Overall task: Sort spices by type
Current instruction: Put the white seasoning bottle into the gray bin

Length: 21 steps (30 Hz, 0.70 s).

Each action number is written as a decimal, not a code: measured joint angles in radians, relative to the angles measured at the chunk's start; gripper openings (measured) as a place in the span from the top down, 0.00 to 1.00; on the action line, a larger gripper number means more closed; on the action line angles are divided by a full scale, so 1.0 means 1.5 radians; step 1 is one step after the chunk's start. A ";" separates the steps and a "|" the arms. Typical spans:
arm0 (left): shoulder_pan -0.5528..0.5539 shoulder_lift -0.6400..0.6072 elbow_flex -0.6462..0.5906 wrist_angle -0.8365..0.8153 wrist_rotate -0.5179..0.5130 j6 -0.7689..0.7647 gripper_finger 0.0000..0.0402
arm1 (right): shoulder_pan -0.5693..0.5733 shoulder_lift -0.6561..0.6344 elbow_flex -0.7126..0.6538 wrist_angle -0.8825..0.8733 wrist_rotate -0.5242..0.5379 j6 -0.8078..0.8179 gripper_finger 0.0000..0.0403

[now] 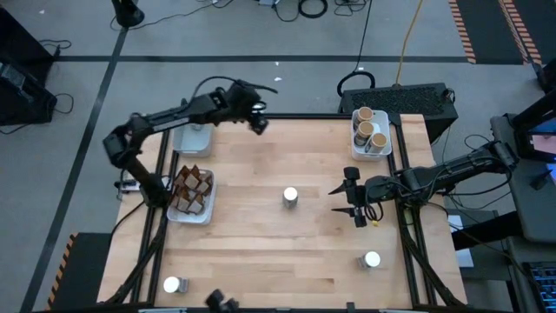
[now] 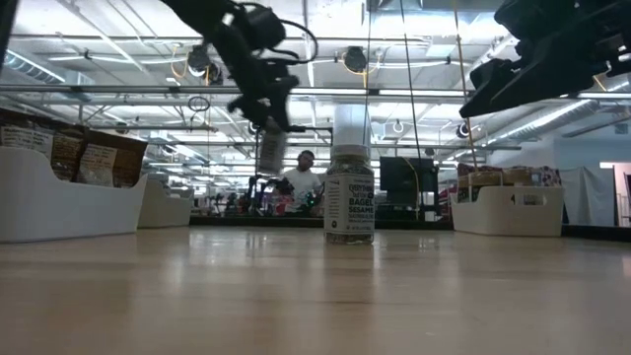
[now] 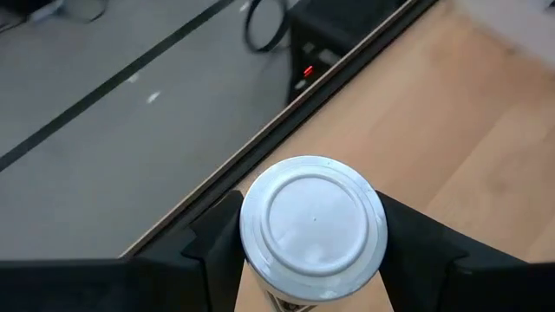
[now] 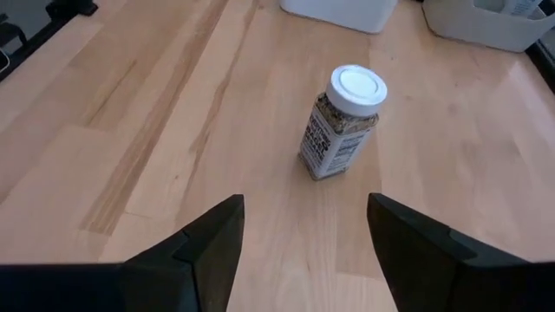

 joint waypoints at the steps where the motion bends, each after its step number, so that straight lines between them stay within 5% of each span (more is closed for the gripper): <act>1: 0.002 -0.014 0.000 -0.028 -0.012 0.000 0.47 | 0.000 0.000 0.000 -0.003 0.000 0.004 0.44; 11: 0.065 -0.115 -0.007 -0.245 -0.113 -0.020 0.47 | 0.000 0.000 0.000 -0.003 -0.018 0.036 0.44; 21: 0.181 -0.224 -0.177 -0.215 -0.118 -0.037 0.47 | 0.000 0.000 0.000 -0.023 -0.028 0.073 0.44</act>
